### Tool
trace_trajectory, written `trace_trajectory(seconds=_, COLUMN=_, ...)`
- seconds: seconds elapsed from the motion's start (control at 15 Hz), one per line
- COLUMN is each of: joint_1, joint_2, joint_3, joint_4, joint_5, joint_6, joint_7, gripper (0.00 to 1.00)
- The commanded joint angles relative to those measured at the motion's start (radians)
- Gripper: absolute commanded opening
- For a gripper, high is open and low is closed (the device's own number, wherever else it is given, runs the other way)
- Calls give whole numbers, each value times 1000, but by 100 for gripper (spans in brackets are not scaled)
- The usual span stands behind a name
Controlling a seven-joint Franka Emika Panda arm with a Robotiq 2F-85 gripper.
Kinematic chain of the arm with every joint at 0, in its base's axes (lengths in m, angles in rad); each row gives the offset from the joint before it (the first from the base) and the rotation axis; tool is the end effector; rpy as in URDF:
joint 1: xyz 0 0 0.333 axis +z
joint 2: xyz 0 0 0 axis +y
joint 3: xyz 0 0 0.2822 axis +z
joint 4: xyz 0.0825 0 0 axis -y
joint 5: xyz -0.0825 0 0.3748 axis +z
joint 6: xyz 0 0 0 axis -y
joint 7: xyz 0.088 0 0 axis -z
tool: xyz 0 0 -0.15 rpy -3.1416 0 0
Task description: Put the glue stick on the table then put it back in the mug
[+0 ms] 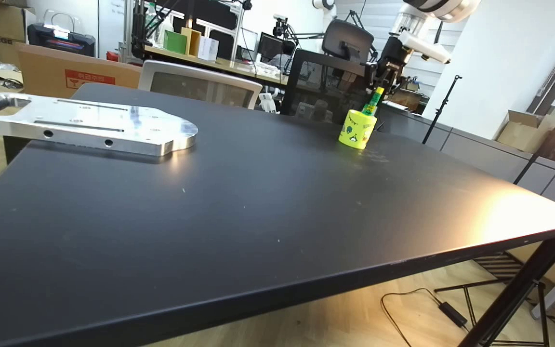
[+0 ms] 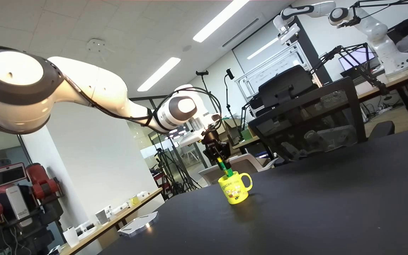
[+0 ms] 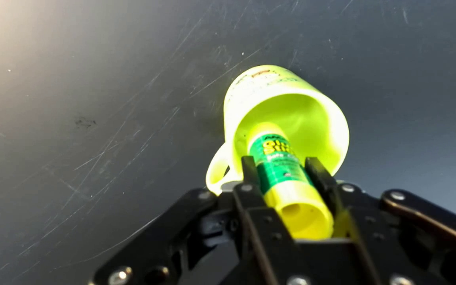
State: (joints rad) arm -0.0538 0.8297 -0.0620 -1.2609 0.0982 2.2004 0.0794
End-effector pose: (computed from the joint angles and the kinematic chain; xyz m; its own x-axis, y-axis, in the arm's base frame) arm 0.7311 -0.0690 0.2094 0.9684 -0.2253 0.1071 -0.2213 -0.9740 -0.0482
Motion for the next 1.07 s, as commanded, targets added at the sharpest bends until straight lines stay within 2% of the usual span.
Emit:
trace_trajectory(seconds=0.0, joint_1=-15, joint_2=61, joint_3=8, joint_4=105, joint_5=-2, joint_6=-48, joint_7=24, gripper=9)
trace_trajectory(seconds=0.93, joint_1=-20, joint_2=144, joint_3=12, joint_4=204, joint_5=-1, joint_6=-101, joint_7=25, gripper=9)
trace_trajectory(seconds=1.0, joint_1=-20, joint_2=145, joint_3=12, joint_4=208, joint_5=0, joint_6=-104, joint_7=27, gripper=49)
